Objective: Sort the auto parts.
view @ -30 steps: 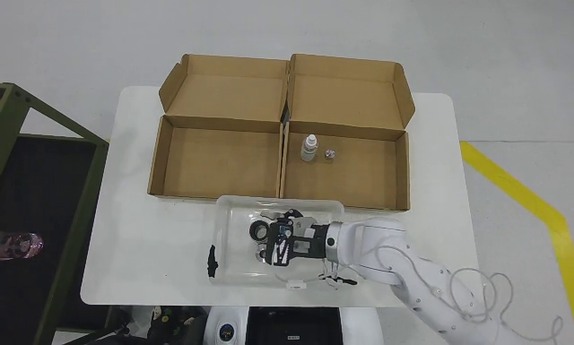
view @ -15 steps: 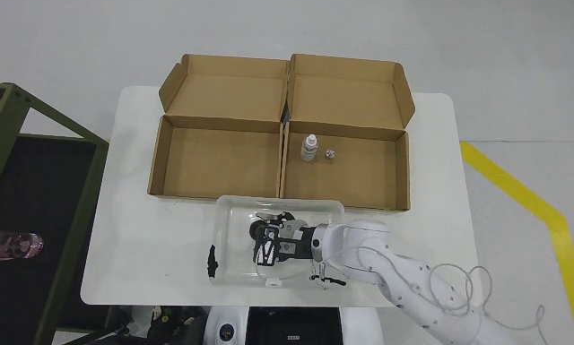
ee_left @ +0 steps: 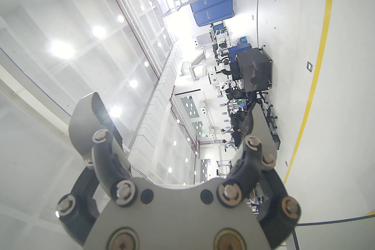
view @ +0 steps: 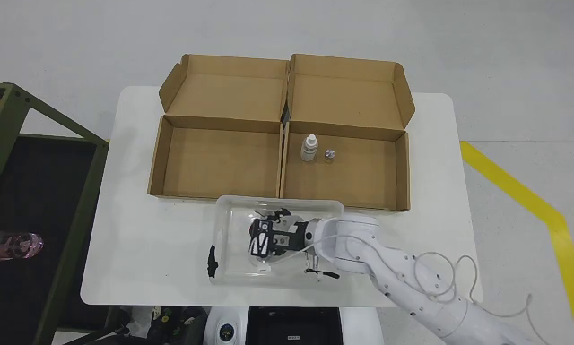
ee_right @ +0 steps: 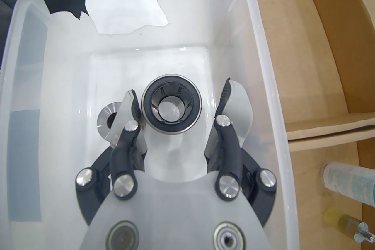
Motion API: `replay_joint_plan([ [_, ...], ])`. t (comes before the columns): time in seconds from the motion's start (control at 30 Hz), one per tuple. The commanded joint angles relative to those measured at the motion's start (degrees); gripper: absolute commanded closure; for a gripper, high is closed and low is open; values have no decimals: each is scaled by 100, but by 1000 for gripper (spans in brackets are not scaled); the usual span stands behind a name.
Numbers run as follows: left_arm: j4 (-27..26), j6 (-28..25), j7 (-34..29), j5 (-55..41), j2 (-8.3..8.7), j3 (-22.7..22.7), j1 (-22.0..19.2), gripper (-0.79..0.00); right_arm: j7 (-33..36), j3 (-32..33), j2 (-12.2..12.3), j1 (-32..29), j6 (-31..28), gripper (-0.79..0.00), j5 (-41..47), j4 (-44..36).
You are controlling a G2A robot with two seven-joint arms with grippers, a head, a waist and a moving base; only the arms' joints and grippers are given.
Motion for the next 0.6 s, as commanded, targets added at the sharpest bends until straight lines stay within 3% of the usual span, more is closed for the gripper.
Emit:
replay_joint_plan([
  [0.0, 0, 0, 0, 0, 0, 0, 0, -785, 4, -1, -17, 22, -5, -489, 9, 26],
  [0.47, 0, 0, 0, 0, 0, 0, 0, -785, 84, -89, -156, 199, -195, -471, 144, 384],
  [0.57, 0, 0, 0, 0, 0, 0, 0, -785, 55, -117, -189, 226, -222, -391, 174, 458],
])
